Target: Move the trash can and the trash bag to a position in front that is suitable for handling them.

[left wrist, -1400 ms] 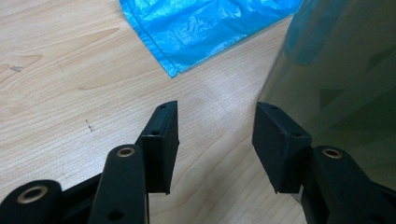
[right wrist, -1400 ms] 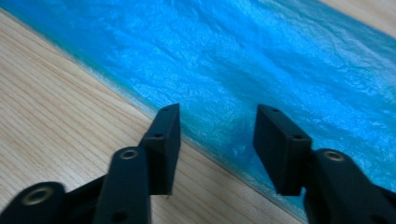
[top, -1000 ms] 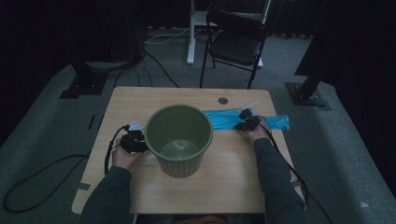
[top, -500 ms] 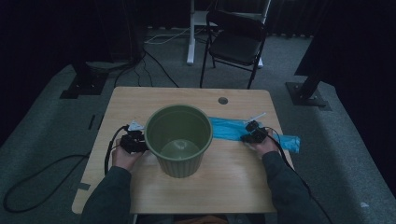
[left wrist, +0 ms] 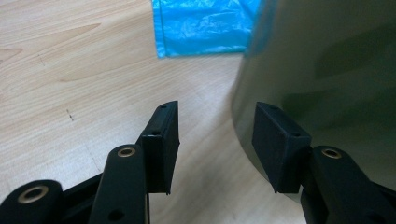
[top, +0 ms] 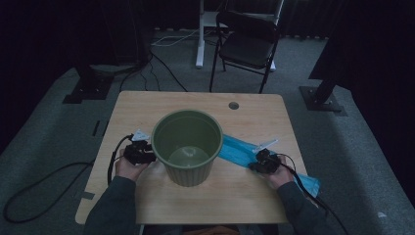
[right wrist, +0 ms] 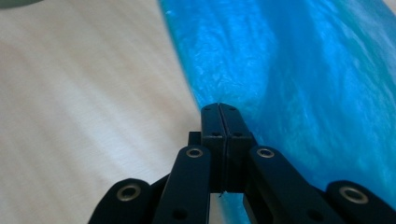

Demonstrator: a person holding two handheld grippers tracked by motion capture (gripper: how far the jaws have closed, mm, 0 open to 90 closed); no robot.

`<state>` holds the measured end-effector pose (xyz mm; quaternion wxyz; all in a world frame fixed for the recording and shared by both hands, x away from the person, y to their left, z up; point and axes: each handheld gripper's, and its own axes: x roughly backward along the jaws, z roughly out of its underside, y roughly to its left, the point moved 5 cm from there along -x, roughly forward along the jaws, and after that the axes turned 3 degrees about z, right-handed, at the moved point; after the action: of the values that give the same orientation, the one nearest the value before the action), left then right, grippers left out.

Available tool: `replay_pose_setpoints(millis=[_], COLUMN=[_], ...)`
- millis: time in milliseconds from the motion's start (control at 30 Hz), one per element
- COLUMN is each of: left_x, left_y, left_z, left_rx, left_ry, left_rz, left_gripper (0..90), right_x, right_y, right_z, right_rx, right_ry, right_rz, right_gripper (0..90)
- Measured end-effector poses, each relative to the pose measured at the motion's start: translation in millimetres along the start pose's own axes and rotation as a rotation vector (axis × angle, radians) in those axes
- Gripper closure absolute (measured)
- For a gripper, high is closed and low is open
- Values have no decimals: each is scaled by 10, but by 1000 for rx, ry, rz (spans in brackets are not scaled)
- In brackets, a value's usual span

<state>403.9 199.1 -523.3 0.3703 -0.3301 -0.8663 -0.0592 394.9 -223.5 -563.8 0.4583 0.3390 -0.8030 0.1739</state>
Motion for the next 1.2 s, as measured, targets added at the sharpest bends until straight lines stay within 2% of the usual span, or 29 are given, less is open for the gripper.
replay_pose_setpoints(millis=[100,167,233,300,333,367,400,433,533,733,767,867,933,1033,1200], left_x=[57,88,130,179,202,216,239,257,297,305,296,277,256,203,68], left_y=[-25,-46,-72,-98,-113,-125,-148,-165,-213,-278,-289,-309,-318,-328,-365], left_z=[25,50,75,97,108,117,135,150,191,201,196,183,169,125,7], left_rx=[0,-2,-3,-7,-7,-6,-7,-8,-14,-30,-35,-40,-38,-41,-54], left_ry=[-2,0,-3,-9,-13,-15,-19,-19,-19,-21,-20,-18,-20,-20,-18], left_rz=[4,3,5,9,13,17,21,24,38,59,61,61,65,66,78], left_gripper=[512,512,512,512,511,511,510,510,510,510,509,510,510,510,507], right_x=[9,23,70,156,207,238,253,253,202,-4,-35,-109,-127,-101,-38], right_y=[72,175,195,168,132,97,10,10,-112,-277,-297,-340,-360,-393,-496], right_z=[10,11,-24,-99,-155,-196,-281,-281,-400,-532,-539,-513,-471,-412,-307], right_rx=[16,32,34,34,33,34,28,28,17,22,22,12,-2,-30,-90], right_ry=[5,-9,-36,-89,-125,-138,-150,-150,-155,-95,-85,-48,-26,-34,-31], right_rz=[-11,-53,-59,-43,-20,6,53,53,93,118,115,91,94,103,134], right_gripper=[899,881,797,709,678,657,615,615,582,548,550,652,722,792,826])
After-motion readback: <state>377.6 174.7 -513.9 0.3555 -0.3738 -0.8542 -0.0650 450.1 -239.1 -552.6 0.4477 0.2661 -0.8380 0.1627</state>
